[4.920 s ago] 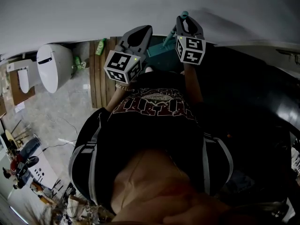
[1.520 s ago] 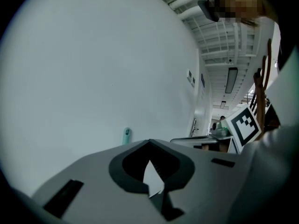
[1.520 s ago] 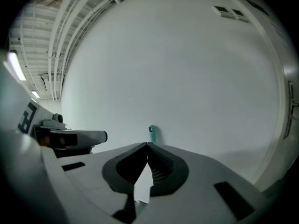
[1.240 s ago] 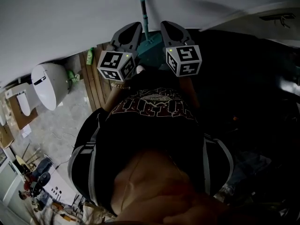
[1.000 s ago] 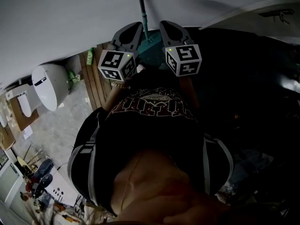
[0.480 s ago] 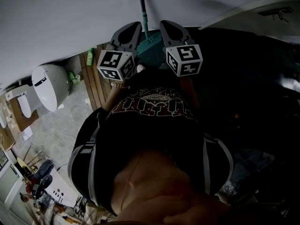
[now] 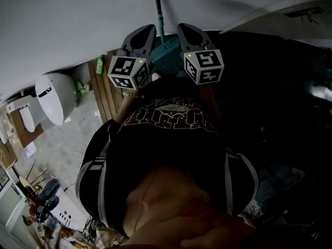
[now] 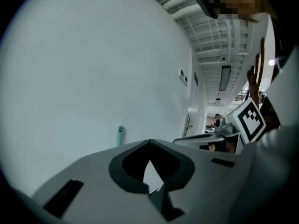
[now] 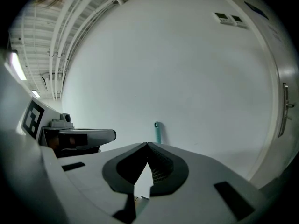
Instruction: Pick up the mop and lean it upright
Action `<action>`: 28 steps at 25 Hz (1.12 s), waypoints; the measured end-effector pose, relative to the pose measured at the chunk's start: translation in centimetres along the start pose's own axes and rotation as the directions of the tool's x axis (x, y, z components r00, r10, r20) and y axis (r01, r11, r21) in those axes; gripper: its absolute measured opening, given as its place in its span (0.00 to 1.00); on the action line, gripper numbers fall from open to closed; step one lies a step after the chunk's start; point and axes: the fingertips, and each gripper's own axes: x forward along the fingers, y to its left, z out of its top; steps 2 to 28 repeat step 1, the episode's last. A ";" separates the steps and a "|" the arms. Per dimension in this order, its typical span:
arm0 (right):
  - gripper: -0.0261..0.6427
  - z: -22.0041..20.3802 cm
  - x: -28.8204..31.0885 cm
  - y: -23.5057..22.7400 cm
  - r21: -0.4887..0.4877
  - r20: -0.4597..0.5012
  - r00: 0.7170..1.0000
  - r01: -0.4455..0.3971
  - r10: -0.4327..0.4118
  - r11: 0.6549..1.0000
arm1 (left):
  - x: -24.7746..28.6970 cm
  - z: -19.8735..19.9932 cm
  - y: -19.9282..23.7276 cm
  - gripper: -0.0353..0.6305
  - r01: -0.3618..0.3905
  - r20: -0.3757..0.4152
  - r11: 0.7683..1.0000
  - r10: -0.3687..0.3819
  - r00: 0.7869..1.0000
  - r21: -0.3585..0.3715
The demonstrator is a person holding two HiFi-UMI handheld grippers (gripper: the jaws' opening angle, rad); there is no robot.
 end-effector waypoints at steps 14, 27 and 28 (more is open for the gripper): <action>0.07 -0.1 0.0 -0.1 0.001 -0.001 1.000 0.001 -0.001 1.000 | 0.0 0.0 0.0 0.11 0.000 -0.001 1.000 0.000 1.000 0.002; 0.07 -0.1 0.0 -0.1 0.001 -0.001 1.000 0.001 -0.001 1.000 | 0.0 0.0 0.0 0.11 0.000 -0.001 1.000 0.000 1.000 0.002; 0.07 -0.1 0.0 -0.1 0.001 -0.001 1.000 0.001 -0.001 1.000 | 0.0 0.0 0.0 0.11 0.000 -0.001 1.000 0.000 1.000 0.002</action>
